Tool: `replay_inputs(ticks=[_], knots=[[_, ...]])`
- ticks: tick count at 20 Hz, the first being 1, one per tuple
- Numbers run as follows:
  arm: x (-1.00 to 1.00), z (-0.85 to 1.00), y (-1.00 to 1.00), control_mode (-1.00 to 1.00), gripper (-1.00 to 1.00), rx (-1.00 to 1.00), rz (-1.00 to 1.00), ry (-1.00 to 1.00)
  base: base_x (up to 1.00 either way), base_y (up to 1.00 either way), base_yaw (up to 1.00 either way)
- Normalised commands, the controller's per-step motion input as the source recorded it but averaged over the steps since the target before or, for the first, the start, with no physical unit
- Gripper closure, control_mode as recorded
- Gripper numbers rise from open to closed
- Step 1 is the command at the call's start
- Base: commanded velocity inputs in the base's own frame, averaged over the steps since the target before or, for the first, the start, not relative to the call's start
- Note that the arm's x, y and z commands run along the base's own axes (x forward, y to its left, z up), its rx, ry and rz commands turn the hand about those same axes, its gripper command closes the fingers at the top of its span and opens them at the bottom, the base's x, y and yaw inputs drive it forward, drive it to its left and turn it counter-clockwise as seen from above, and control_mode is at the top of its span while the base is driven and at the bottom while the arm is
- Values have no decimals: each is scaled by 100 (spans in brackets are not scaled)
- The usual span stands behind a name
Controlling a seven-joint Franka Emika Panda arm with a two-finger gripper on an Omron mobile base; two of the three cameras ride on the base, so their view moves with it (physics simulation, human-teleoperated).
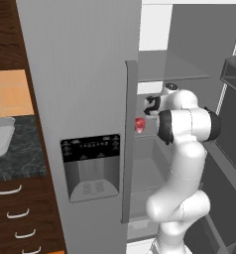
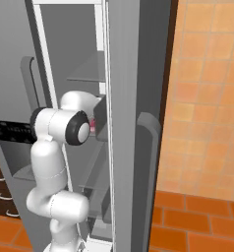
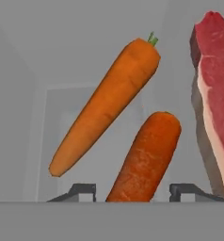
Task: Place one carrot and one steak in each tupperware on the nearby counter, to pack two identical lunches.
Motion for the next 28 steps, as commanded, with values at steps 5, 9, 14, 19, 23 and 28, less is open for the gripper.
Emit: replay_inputs(ticks=[5, 9, 14, 19, 23, 28], knots=[[-55, -15, 39, -100, 100, 0, 2, 0, 0, 0, 0], [-100, 0, 3, -100, 100, 0, 4, -5, 0, 0, 0], [-100, 5, 0, -100, 100, 0, 6, -19, 0, 0, 0], [-100, 40, 4, -100, 100, 0, 18, -16, 0, 0, 0], [-95, 51, 20, -100, 100, 0, 18, -9, 0, 0, 0], [-73, 57, 21, -100, 100, -3, 17, -15, 0, 0, 0]])
